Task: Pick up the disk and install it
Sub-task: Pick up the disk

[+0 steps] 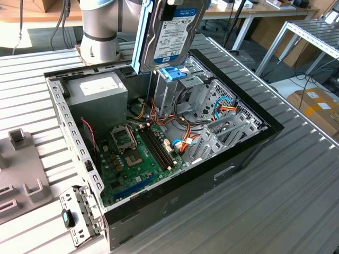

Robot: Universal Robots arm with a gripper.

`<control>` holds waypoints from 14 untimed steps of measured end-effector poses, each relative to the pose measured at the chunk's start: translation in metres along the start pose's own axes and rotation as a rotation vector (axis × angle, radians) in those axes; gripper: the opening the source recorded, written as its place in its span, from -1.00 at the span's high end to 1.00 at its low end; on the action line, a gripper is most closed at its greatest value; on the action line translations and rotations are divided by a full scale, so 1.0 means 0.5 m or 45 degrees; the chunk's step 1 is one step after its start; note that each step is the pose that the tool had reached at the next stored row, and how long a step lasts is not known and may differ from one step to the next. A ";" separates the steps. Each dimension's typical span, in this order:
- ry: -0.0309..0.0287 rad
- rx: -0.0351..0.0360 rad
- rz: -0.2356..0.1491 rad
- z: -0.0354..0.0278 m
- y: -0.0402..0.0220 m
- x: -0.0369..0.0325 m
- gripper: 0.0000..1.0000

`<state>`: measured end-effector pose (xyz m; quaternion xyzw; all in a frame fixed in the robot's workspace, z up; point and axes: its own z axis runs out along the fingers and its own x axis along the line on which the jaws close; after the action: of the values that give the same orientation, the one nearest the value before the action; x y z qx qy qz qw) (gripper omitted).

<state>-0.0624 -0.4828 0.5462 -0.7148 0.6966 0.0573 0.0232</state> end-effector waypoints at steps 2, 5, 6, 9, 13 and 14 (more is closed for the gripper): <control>0.0000 0.0000 0.000 0.000 -0.001 0.000 0.25; -0.0001 0.0000 0.000 0.000 -0.002 0.001 0.25; 0.0000 0.0000 0.000 0.000 -0.003 0.001 0.25; 0.0000 0.0000 0.000 0.000 -0.004 0.001 0.25; -0.0002 0.0001 0.000 0.001 -0.006 0.002 0.25; -0.0001 0.0000 0.000 0.001 -0.006 0.002 0.25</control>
<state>-0.0595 -0.4839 0.5456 -0.7148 0.6965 0.0573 0.0232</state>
